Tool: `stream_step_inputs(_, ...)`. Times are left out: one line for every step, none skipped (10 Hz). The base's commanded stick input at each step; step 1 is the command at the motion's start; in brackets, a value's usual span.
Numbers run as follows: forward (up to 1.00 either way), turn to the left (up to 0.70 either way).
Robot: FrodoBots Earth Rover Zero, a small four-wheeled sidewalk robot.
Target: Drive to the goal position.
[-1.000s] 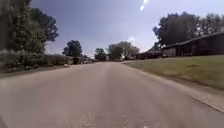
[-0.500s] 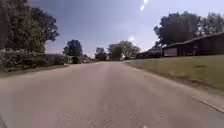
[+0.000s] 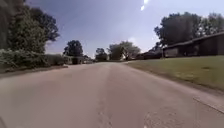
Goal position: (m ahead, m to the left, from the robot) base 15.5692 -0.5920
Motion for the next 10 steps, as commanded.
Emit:
stream_step_inputs(0.70,0.00)
stream_step_inputs(0.70,0.00)
stream_step_inputs(0.70,0.00)
stream_step_inputs(0.70,0.00)
stream_step_inputs(0.70,0.00)
stream_step_inputs(0.70,0.00)
stream_step_inputs(0.70,-0.05)
stream_step_inputs(0.70,-0.16)
stream_step_inputs(0.70,-0.28)
stream_step_inputs(0.70,-0.21)
